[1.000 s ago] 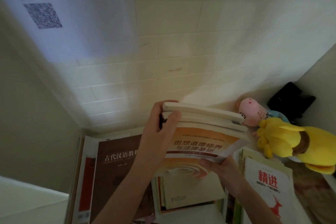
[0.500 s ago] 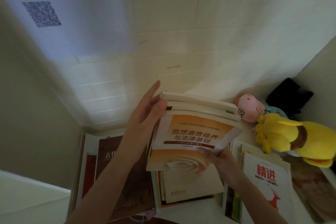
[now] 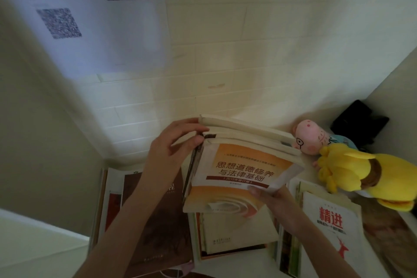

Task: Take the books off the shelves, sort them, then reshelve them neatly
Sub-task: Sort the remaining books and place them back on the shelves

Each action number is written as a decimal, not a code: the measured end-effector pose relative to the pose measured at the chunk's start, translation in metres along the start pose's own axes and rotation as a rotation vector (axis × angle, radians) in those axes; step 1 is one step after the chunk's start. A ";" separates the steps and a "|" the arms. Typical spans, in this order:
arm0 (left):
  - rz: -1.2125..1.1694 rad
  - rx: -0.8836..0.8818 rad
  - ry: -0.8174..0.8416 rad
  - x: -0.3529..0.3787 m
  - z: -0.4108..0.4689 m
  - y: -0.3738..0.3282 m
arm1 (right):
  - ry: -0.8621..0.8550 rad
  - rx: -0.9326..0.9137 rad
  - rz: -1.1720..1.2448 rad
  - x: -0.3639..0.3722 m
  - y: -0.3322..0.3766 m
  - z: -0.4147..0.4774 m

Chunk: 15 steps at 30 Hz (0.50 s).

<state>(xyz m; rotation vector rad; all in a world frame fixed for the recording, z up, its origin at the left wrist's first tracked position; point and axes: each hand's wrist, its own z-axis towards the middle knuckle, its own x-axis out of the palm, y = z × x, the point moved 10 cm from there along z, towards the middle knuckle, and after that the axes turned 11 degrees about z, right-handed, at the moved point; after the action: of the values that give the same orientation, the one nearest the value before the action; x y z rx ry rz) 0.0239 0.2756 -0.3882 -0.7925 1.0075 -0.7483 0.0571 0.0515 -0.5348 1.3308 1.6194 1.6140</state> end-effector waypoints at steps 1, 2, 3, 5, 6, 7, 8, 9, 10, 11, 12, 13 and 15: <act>0.019 0.028 -0.013 -0.002 0.000 -0.001 | 0.007 -0.002 -0.008 0.001 0.001 0.000; 0.034 0.059 -0.026 -0.003 -0.001 -0.003 | 0.015 -0.002 -0.015 0.001 0.001 -0.001; 0.046 0.091 -0.037 -0.004 -0.001 -0.005 | 0.018 -0.001 -0.020 0.001 0.002 -0.001; 0.051 0.110 -0.042 -0.004 -0.003 -0.005 | 0.019 0.003 -0.020 0.000 0.003 -0.002; 0.041 0.089 -0.034 -0.003 -0.005 -0.003 | 0.022 0.005 -0.016 0.000 0.003 -0.002; 0.026 0.069 -0.019 -0.002 -0.006 -0.001 | 0.026 0.008 -0.015 0.000 0.003 -0.002; 0.020 0.059 -0.004 0.000 -0.009 0.000 | 0.031 0.012 -0.017 0.001 0.002 -0.002; 0.019 0.060 0.010 0.002 -0.012 0.000 | 0.032 0.014 -0.022 0.001 0.002 -0.002; 0.017 0.066 0.016 0.003 -0.015 -0.002 | 0.030 0.014 -0.025 0.001 0.003 -0.002; -0.003 0.064 0.018 0.004 -0.018 -0.003 | 0.030 0.013 -0.026 0.001 0.003 -0.002; -0.014 0.054 0.010 0.004 -0.020 -0.002 | 0.032 0.012 -0.029 0.002 0.004 -0.002; 0.001 0.046 -0.012 0.002 -0.021 0.000 | 0.039 0.012 -0.033 0.004 0.005 -0.003; 0.030 0.041 -0.039 -0.002 -0.024 0.000 | 0.051 0.011 -0.038 0.007 0.006 -0.004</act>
<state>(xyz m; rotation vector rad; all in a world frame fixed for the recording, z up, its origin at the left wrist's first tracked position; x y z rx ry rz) 0.0012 0.2717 -0.3954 -0.7517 0.9645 -0.7232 0.0529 0.0543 -0.5264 1.2656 1.6755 1.6313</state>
